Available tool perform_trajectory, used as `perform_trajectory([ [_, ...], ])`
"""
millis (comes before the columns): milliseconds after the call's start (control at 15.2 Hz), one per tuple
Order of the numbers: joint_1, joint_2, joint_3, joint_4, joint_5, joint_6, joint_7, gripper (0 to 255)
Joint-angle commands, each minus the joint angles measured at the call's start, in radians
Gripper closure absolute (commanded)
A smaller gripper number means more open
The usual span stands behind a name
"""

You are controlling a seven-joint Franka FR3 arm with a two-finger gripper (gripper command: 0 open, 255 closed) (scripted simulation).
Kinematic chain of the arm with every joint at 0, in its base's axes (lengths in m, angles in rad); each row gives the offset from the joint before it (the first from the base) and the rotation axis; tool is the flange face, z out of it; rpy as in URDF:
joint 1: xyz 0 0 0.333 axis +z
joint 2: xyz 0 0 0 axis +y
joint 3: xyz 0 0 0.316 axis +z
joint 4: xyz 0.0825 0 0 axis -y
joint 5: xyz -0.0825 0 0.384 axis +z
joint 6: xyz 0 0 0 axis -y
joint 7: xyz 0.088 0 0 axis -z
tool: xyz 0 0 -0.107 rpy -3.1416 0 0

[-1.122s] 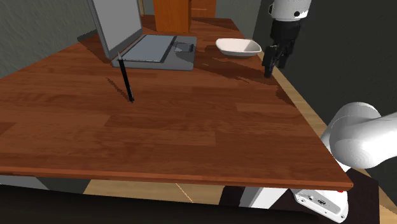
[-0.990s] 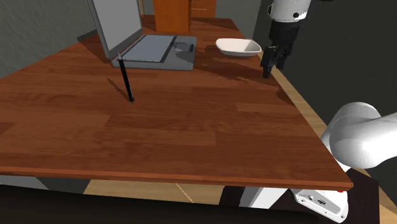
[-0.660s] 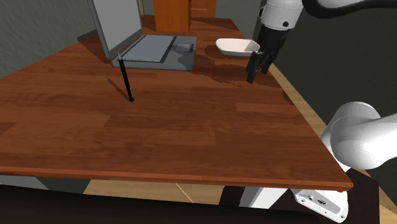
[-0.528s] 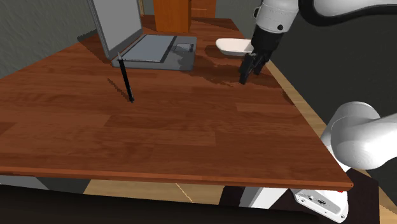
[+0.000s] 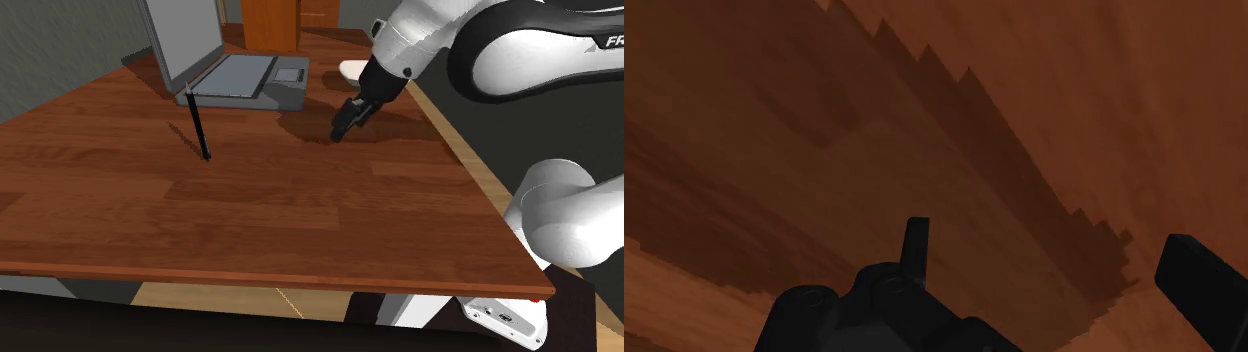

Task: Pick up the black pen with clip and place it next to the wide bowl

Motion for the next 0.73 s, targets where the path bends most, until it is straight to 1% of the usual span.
perform_trajectory([
  [0, 0.005, 0.028, 0.043, -0.008, 0.002, 0.112, 0.028, 0],
  [198, -0.002, 0.075, 0.11, -0.01, -0.01, 0.268, 0.071, 0],
  [330, -0.02, 0.11, 0.161, -0.004, -0.028, 0.369, 0.106, 0],
  [528, -0.071, 0.162, 0.254, 0.014, -0.071, 0.516, 0.17, 0],
  [660, -0.127, 0.193, 0.33, 0.032, -0.11, 0.608, 0.221, 0],
])
